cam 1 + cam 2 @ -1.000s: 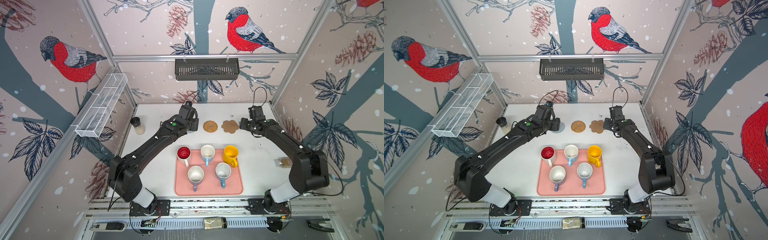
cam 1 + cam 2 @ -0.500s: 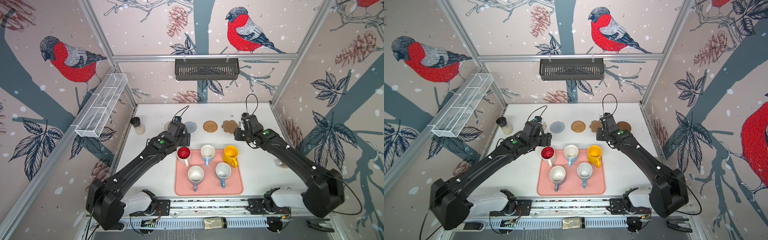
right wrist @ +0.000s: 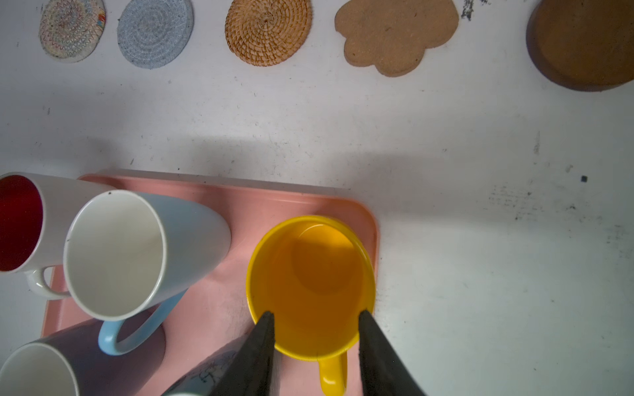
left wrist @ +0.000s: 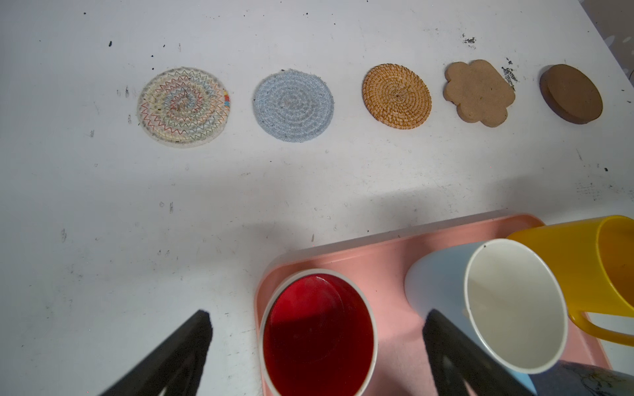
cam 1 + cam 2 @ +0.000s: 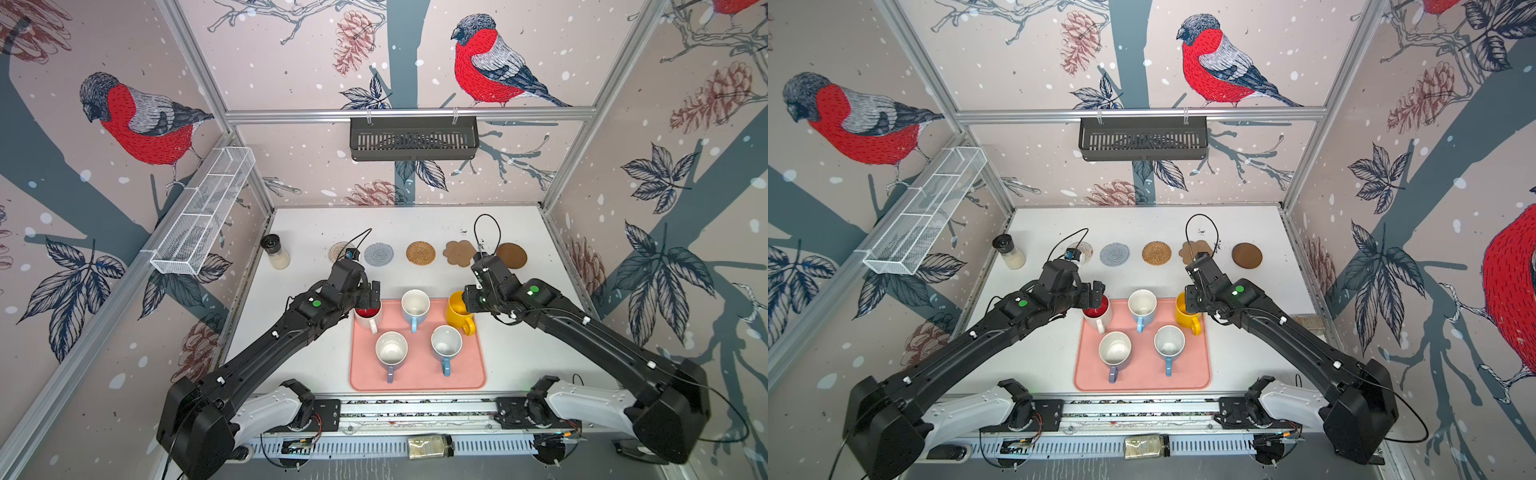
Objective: Place cups on coasters
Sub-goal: Pick up the cup from the tray.
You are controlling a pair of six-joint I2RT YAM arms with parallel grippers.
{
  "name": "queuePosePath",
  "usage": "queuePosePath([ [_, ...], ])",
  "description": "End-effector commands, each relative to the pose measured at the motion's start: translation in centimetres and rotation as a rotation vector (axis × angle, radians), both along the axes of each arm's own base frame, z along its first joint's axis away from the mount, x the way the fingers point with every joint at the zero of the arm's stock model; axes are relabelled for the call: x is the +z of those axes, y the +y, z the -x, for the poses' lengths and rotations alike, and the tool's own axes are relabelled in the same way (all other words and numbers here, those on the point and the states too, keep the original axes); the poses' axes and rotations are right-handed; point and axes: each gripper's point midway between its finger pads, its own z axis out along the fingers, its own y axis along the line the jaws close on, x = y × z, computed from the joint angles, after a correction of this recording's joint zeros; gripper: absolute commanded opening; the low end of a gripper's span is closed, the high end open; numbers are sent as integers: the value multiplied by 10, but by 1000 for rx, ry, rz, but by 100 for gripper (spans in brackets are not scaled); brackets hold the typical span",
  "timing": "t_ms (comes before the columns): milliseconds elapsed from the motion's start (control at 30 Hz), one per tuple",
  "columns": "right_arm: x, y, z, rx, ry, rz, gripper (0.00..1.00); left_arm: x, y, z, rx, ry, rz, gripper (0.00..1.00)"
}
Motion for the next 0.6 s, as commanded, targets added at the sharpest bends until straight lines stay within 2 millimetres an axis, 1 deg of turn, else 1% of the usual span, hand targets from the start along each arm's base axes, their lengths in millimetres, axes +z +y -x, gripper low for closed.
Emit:
queuePosePath([
  [0, -5, -8, 17, -23, 48, 5, 47, 9, -5, -5, -8, -34, 26, 97],
  [100, -10, -12, 30, -20, 78, 7, 51, 10, -6, -7, -8, -34, 25, 97],
  [267, -27, -12, 48, -3, 133, -7, 51, 9, -7, -8, -13, -31, 27, 97],
  [300, -30, -11, 50, 0, 140, -9, 50, 10, -8, -8, -16, -33, 29, 97],
  [400, -33, -6, 52, 9, 147, -17, 44, 9, -11, -9, -24, -24, 30, 97],
  [567, -48, -3, 49, -1, 154, -7, 42, 1, -11, -9, -24, 1, 14, 97],
])
